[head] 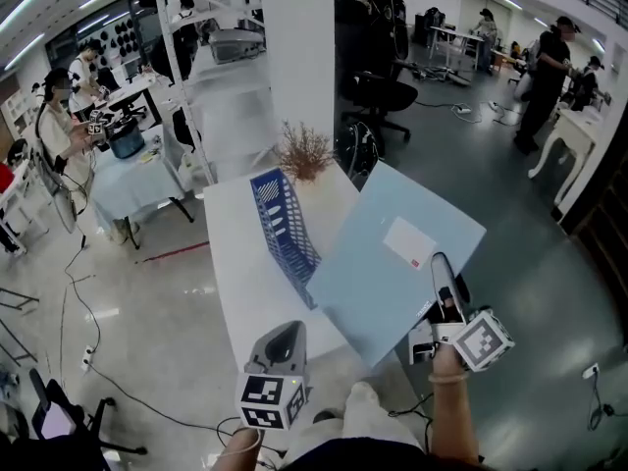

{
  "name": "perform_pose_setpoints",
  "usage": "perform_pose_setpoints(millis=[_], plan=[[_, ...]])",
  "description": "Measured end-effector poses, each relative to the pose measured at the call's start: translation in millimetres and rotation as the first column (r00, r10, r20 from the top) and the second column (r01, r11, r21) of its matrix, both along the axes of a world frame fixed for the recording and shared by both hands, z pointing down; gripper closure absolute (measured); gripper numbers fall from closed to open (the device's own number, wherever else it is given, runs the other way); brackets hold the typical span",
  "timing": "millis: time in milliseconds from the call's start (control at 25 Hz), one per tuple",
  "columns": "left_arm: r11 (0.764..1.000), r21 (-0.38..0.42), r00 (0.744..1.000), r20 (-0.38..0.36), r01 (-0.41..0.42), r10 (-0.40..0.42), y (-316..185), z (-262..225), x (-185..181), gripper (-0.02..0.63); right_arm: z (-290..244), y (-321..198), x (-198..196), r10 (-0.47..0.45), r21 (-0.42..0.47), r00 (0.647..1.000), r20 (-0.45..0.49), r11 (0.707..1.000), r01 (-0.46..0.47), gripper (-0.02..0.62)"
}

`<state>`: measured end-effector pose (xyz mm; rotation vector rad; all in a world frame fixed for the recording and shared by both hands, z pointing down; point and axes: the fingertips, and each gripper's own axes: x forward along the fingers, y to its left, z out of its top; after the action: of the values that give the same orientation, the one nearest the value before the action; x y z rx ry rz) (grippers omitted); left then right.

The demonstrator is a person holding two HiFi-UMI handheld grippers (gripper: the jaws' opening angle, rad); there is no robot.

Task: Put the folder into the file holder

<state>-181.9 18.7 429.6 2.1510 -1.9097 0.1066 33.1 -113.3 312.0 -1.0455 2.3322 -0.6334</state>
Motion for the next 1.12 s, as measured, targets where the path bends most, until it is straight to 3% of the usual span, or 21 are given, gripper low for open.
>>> perform_pose_setpoints(millis=[240, 440, 1120], plan=[[1.0, 0.006, 1.0, -0.011, 0.02, -0.02, -2, -4, -17, 0.601, -11, -1, -27, -0.008, 0.052, 0.999, -0.042, 0.999, 0.01, 0.453], [0.999, 0.006, 0.999, -0.017, 0.038, -0.038, -9, -4, -25, 0.601, -11, -10, -39, 0.0, 0.04, 1.0, -0.031, 0.999, 0.001, 0.453], [0.997, 0.008, 0.997, -0.002, 0.08, -0.08, -54, -8, -53, 0.601, -27, -37, -104, -0.042, 0.175, 0.986, -0.163, 0.982, 0.071, 0.453]])
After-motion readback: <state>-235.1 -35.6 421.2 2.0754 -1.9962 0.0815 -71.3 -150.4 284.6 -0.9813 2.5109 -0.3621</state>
